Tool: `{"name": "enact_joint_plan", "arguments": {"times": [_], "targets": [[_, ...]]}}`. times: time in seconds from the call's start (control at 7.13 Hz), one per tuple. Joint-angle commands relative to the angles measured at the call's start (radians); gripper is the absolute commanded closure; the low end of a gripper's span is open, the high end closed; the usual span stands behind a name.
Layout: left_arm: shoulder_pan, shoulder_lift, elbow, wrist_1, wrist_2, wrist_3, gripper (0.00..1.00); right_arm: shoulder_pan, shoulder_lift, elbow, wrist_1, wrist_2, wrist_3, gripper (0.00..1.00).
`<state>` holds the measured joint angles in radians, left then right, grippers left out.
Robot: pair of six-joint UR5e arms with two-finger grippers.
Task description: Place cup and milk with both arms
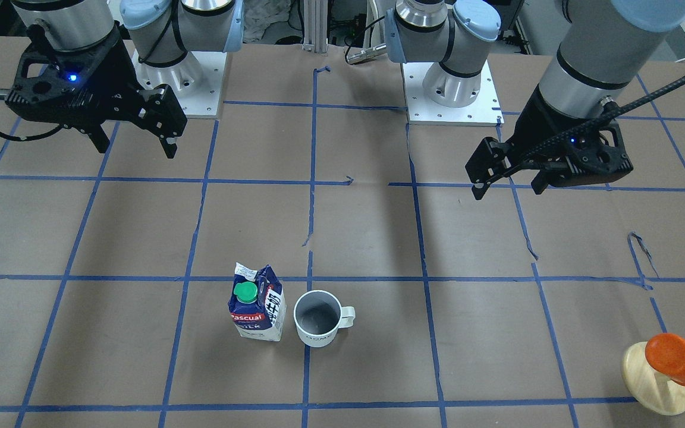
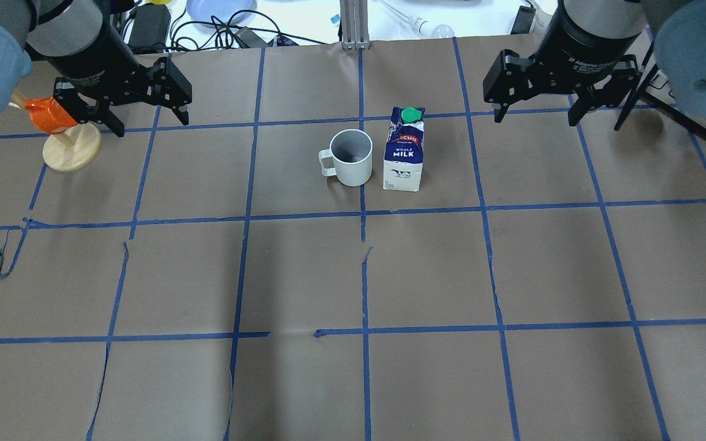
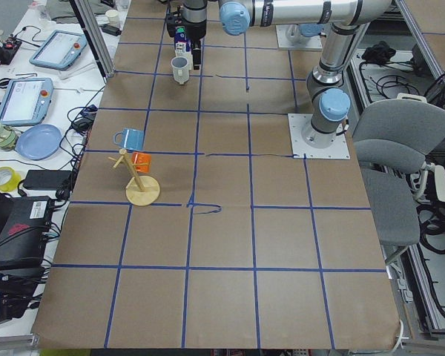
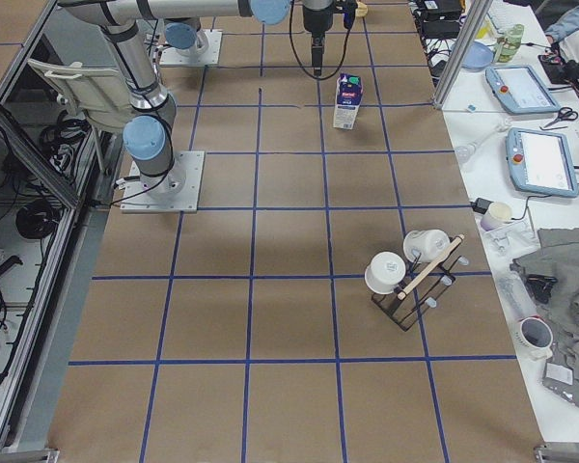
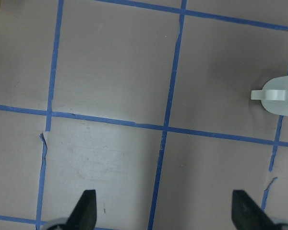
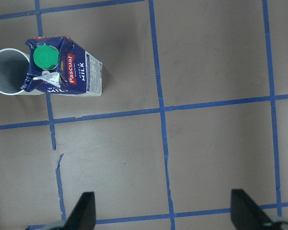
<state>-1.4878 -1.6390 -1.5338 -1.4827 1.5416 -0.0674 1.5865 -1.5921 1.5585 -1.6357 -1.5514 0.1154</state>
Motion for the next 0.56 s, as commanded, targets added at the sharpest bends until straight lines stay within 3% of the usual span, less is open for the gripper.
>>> {"name": "enact_joint_plan", "arguments": {"times": [0.0, 0.42], "targets": [[0.001, -0.002, 0.000, 0.002, 0.002, 0.000, 0.00, 0.001, -0.002, 0.002, -0.001, -0.003, 0.001, 0.00], [0.003, -0.007, 0.000, 0.005, 0.002, 0.000, 0.00, 0.001, 0.000, 0.002, -0.003, -0.003, 0.001, 0.00]]}}
